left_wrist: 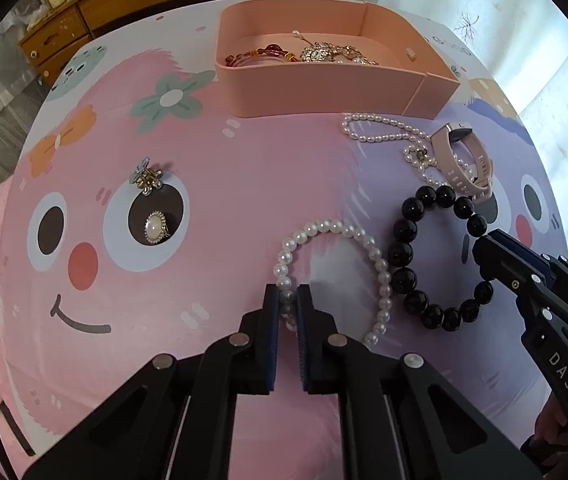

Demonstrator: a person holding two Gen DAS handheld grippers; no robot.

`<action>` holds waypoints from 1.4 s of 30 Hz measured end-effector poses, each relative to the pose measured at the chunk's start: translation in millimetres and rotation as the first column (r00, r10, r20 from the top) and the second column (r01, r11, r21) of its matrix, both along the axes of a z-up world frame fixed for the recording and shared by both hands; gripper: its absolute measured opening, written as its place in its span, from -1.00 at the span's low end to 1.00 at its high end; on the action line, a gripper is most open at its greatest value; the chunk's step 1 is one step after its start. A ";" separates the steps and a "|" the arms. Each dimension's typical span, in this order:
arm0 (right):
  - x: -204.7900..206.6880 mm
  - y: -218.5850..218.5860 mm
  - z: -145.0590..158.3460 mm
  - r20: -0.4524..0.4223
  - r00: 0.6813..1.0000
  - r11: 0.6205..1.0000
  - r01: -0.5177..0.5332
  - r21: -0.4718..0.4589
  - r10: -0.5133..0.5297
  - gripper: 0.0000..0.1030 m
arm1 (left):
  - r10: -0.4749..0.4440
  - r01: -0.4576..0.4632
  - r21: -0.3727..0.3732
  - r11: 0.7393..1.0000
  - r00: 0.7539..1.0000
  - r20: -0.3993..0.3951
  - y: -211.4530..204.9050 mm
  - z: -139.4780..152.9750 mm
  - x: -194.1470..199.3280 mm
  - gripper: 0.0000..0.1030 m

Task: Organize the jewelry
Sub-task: 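Grasp the pearl bracelet with the left gripper while the right gripper grasps the black bead bracelet, then lower both bracelets into the pink tray and open both grippers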

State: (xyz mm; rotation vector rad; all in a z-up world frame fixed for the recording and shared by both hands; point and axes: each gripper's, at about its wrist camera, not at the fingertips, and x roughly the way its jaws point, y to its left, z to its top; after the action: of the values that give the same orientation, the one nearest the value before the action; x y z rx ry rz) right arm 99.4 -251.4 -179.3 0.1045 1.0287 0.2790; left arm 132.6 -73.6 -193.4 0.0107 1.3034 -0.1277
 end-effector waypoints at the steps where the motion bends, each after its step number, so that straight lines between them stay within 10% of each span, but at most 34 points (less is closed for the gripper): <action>1: 0.0 -0.2 2.6 0.008 1.000 1.000 -0.001 0.010 0.001 -0.72 | 0.004 -0.004 -0.006 1.000 1.000 -0.001 0.5 -0.2 0.7 -0.89; 23: -14.8 10.4 62.1 0.115 0.991 0.986 0.050 0.159 -0.069 -0.72 | 0.033 -0.017 -0.224 0.974 0.997 0.069 41.7 42.2 -5.7 -0.90; 42: 21.7 27.1 139.4 0.295 0.947 0.977 0.071 0.199 -0.129 -0.71 | -0.028 0.057 -0.266 0.962 0.993 0.112 46.6 116.6 34.4 -0.90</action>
State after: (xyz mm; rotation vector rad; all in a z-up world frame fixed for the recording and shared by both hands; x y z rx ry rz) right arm 121.1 -224.3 -39.9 0.2743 0.6838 0.2876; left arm 167.0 -26.9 -76.9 -0.1843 1.1705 -0.3364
